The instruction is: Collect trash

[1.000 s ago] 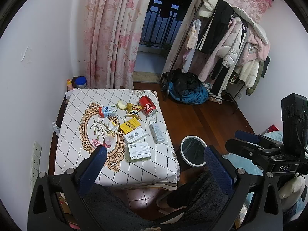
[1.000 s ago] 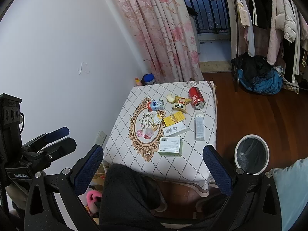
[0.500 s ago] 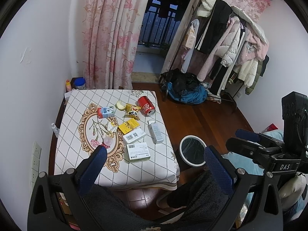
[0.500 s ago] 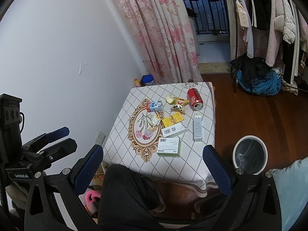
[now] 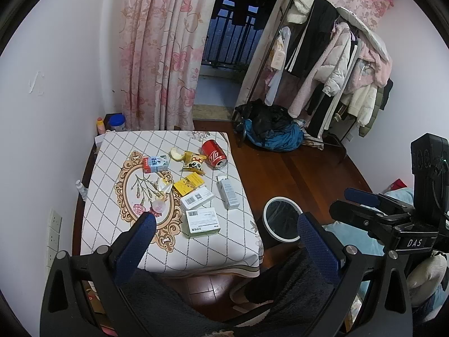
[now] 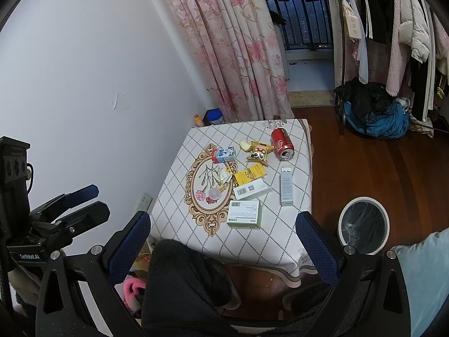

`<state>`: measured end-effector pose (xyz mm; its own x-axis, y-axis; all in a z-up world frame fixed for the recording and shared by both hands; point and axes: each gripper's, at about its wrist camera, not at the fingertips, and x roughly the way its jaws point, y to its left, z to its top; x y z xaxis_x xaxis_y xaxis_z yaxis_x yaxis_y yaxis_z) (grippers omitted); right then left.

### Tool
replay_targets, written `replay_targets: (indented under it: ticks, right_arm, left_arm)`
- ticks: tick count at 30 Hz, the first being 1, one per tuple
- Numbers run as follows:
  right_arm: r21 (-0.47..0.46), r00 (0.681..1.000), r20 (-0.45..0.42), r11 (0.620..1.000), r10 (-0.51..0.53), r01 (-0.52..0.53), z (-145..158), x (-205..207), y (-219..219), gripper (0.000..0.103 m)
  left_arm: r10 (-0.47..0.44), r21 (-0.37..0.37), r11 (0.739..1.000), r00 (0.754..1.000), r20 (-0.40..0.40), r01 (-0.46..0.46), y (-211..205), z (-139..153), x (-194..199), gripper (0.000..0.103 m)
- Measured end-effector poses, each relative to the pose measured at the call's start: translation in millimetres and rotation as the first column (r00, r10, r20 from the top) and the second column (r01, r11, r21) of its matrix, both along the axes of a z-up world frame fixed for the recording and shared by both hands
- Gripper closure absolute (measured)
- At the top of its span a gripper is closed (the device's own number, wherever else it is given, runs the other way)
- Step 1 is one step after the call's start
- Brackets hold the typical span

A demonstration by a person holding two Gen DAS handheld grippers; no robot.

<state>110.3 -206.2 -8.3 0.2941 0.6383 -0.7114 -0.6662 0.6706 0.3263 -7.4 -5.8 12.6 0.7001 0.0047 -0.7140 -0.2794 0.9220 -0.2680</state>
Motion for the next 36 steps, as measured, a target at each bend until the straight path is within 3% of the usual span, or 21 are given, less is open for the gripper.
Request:
replay_targets:
  ticks: [12, 15, 18, 21, 25, 29, 31, 36]
  right_arm:
    - [0.011, 1.000, -0.009, 1.000, -0.022, 0.022, -3, 2, -1, 0.000]
    - [0.011, 0.998, -0.035, 0.998, -0.060, 0.060, -15, 15, 0, 0.000]
    - [-0.028, 0.992, -0.071, 0.994, -0.108, 0.106, -45, 39, 11, 0.000]
    - [-0.101, 0.978, -0.131, 0.984, -0.160, 0.148, -93, 77, 31, 0.000]
    - [-0.227, 0.949, -0.226, 0.959, -0.221, 0.169, -178, 129, 63, 0.001]
    - [-0.339, 0.929, -0.268, 0.928, -0.255, 0.157, -253, 174, 96, 0.020]
    - [-0.372, 0.927, -0.271, 0.916, -0.260, 0.148, -280, 194, 111, 0.024]
    - [-0.440, 0.911, -0.305, 0.889, -0.278, 0.124, -332, 229, 145, 0.032]
  left_arm:
    - [0.014, 0.013, 1.000, 1.000, -0.010, -0.013, 3, -5, 3, 0.000]
    - [0.105, 0.092, 0.991, 0.993, -0.049, -0.100, 18, -22, 16, 0.000]
    - [0.209, 0.166, 0.968, 0.972, -0.111, -0.189, 44, -56, 37, 0.000]
    - [0.275, 0.165, 0.956, 0.939, -0.207, -0.244, 75, -105, 62, 0.000]
    - [0.333, 0.136, 0.943, 0.874, -0.353, -0.304, 105, -178, 89, 0.000]
    - [0.379, 0.184, 0.926, 0.802, -0.462, -0.331, 124, -238, 110, 0.000]
    - [0.387, 0.177, 0.921, 0.764, -0.517, -0.346, 137, -270, 119, 0.000]
    - [0.390, 0.169, 0.915, 0.699, -0.599, -0.366, 151, -322, 135, 0.000]
